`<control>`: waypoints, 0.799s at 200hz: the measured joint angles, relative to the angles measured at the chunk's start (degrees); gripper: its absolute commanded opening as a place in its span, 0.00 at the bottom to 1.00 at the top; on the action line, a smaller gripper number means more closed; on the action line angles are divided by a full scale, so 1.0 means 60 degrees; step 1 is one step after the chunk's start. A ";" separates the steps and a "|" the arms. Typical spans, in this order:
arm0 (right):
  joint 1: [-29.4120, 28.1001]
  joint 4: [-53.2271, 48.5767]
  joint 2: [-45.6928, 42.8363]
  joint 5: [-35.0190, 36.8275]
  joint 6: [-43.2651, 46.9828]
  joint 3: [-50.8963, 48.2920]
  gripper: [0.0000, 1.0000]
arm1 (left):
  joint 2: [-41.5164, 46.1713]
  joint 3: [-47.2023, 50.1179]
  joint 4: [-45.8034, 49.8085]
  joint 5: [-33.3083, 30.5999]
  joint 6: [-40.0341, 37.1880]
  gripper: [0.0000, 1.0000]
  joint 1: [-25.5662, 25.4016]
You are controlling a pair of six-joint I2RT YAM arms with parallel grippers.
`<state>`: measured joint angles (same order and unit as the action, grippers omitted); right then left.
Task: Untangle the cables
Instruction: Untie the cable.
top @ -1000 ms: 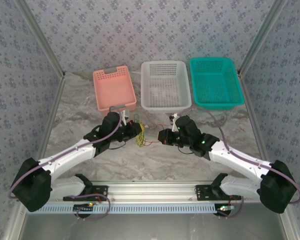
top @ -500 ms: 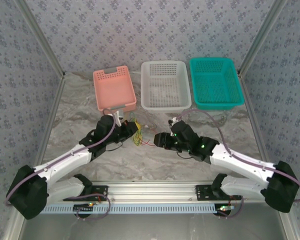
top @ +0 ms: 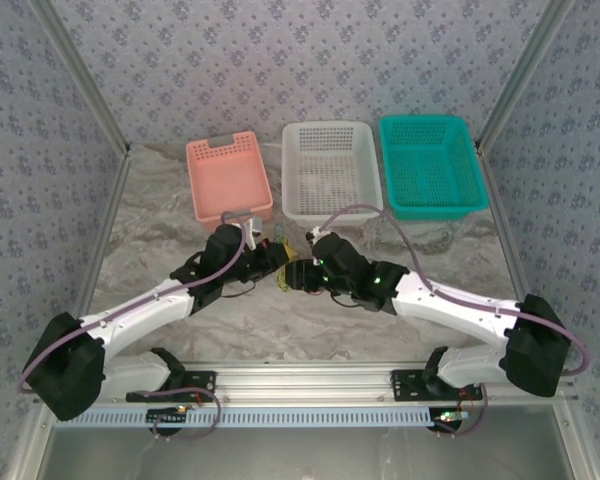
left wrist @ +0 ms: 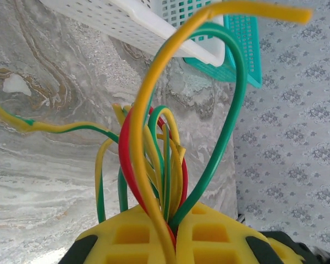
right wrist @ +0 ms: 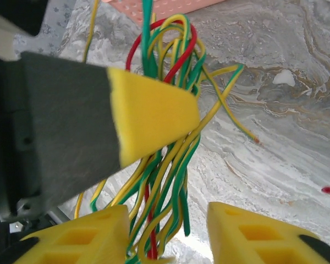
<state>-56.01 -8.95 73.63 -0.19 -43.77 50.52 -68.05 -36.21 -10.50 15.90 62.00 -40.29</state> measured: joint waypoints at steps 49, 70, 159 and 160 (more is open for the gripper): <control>0.0477 0.1137 -0.0018 -0.0816 -0.0233 -0.0535 0.41 | -0.0186 -0.0124 -0.0080 0.0189 0.0084 0.00 0.0000; 0.0678 0.1402 -0.0018 -0.1122 -0.0401 -0.0790 0.37 | -0.0331 -0.0124 -0.0164 0.0211 0.0182 0.00 -0.0022; 0.1045 0.2313 -0.0233 -0.1370 -0.1133 -0.1453 0.00 | -0.0397 -0.0131 -0.0412 -0.0018 0.0441 0.37 -0.0098; 0.1045 0.2306 -0.0251 -0.1362 -0.1133 -0.1475 0.00 | -0.0364 -0.0131 -0.0393 -0.0011 0.0408 0.38 -0.0095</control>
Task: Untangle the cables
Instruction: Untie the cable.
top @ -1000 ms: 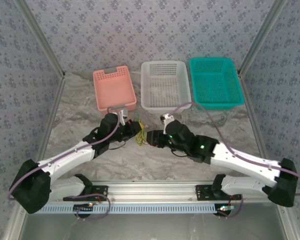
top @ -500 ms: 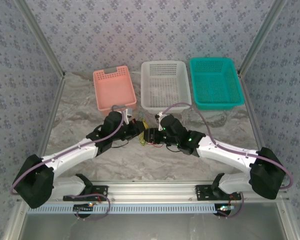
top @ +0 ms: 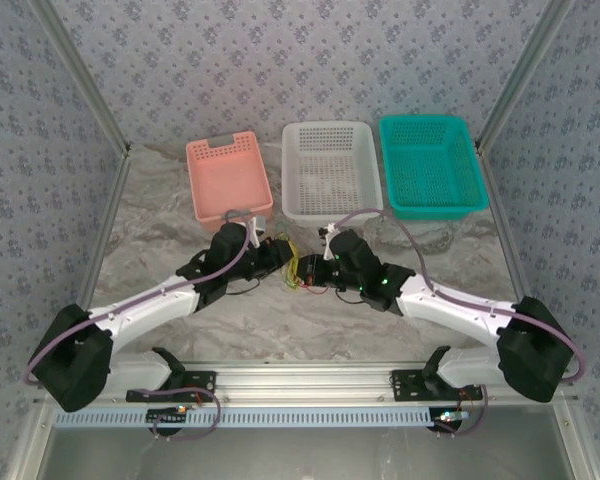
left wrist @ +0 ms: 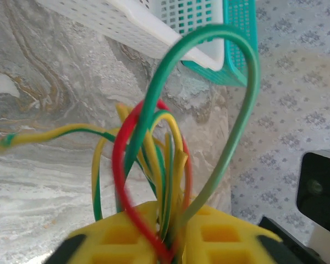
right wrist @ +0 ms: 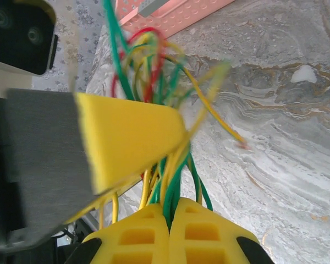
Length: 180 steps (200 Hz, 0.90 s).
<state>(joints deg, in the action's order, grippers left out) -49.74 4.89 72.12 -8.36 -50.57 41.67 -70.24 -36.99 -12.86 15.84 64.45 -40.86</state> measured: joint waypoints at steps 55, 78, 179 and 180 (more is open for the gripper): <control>0.0055 -0.0423 -0.0222 0.0182 0.0510 -0.0299 0.00 | 0.0882 -0.0805 0.1486 -0.0007 -0.0466 0.47 0.0280; 0.0055 -0.0586 -0.0222 0.0182 0.0652 -0.0295 0.00 | 0.0747 -0.1213 0.2142 -0.0036 -0.0750 0.46 0.0284; -0.0062 -0.0801 -0.0025 0.0040 0.0867 -0.0208 0.00 | -0.1198 -0.1708 0.3031 -0.0510 -0.1260 0.29 -0.0302; -0.0058 -0.0816 -0.0015 0.0040 0.0867 -0.0208 0.00 | -0.1228 -0.1723 0.3020 -0.0510 -0.1268 0.28 -0.0321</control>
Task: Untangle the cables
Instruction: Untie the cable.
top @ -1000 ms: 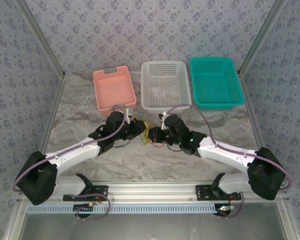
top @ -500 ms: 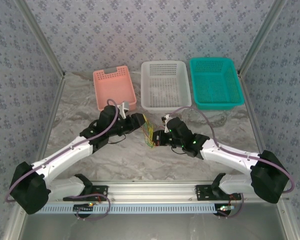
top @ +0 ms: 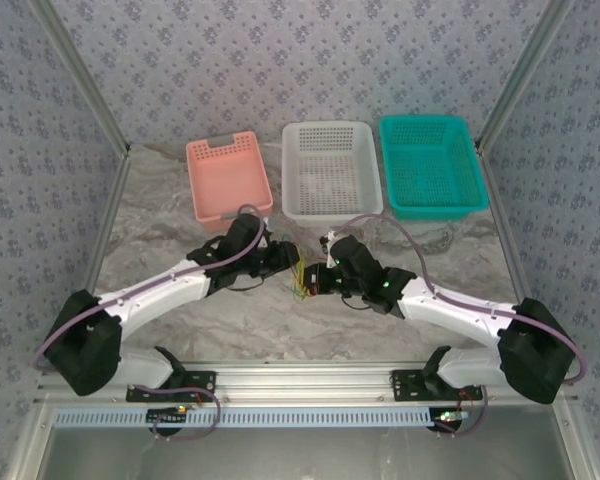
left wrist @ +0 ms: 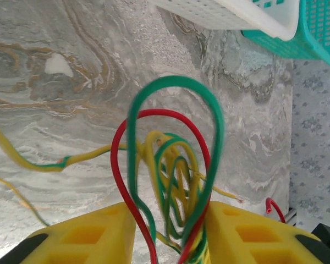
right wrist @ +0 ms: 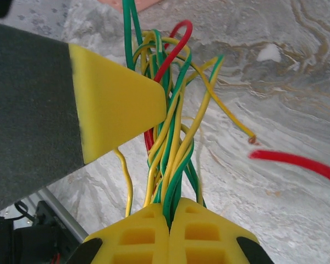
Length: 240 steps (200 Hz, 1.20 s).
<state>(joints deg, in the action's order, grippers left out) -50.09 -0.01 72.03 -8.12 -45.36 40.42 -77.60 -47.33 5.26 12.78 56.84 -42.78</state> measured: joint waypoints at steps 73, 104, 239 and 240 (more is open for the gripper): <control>0.0623 0.0277 -0.0386 -0.0532 -0.0153 -0.0382 0.00 | 0.0521 0.0554 -0.0831 -0.0189 0.0029 0.00 -0.0044; 0.1300 0.1545 -0.1075 -0.1559 -0.0616 -0.1104 0.00 | 0.1341 0.1002 -0.1311 0.0361 0.0029 0.00 0.0237; 0.2040 0.0780 -0.2102 -0.1020 -0.1497 -0.1610 0.00 | 0.2750 0.2415 -0.1144 -0.0069 0.0433 0.00 0.1071; 0.2040 0.0747 -0.2109 -0.0994 -0.1494 -0.1603 0.00 | 0.2750 0.2404 -0.1115 -0.0069 0.0430 0.00 0.1071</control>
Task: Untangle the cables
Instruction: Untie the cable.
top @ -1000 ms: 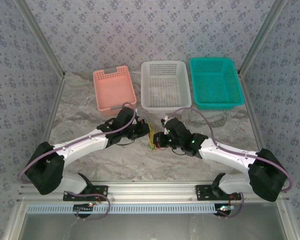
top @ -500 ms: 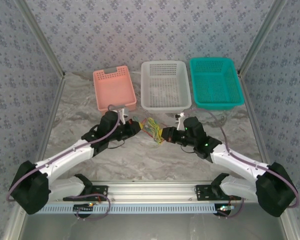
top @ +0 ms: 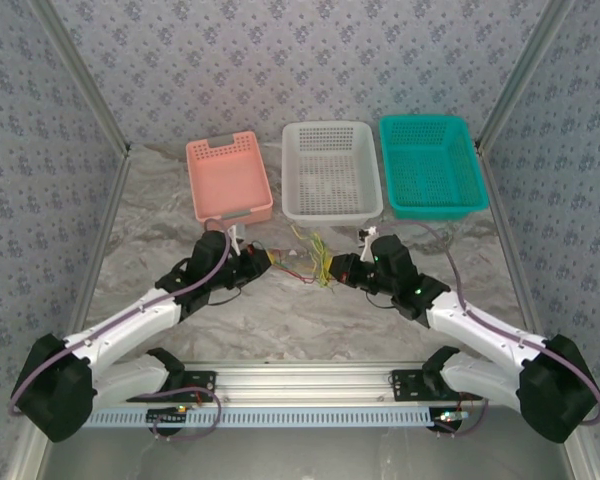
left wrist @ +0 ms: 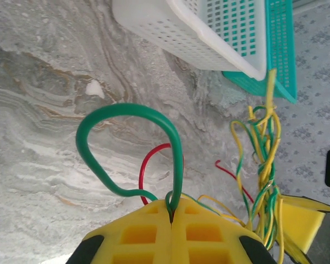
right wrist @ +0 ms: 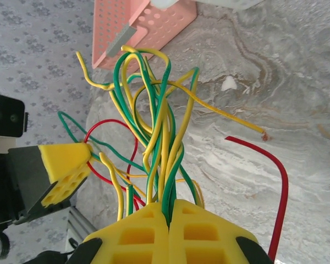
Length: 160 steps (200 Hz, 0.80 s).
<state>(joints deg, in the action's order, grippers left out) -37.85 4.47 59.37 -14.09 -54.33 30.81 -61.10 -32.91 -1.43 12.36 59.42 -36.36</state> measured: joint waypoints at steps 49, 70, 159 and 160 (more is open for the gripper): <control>0.0761 -0.1195 -0.1107 0.0390 0.0350 0.0036 0.00 | 0.1078 -0.0280 0.1483 -0.0503 -0.0069 0.00 0.0004; 0.0765 -0.1348 -0.1184 0.0393 0.0401 0.0036 0.00 | 0.1078 -0.0280 0.1464 -0.0484 -0.0062 0.00 0.0004; 0.0437 -0.1687 -0.1016 0.0605 0.0816 0.0237 0.00 | -0.0073 -0.0703 0.1851 -0.0539 -0.0058 0.18 -0.0164; 0.0419 -0.1687 -0.0987 0.0605 0.0838 0.0251 0.00 | -0.0091 -0.0710 0.1847 -0.0539 -0.0084 0.18 -0.0175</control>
<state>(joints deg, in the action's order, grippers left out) -35.33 -5.65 53.45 -10.46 -49.30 32.32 -61.65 -37.17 9.65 9.13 58.92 -37.41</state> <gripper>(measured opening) 0.057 0.109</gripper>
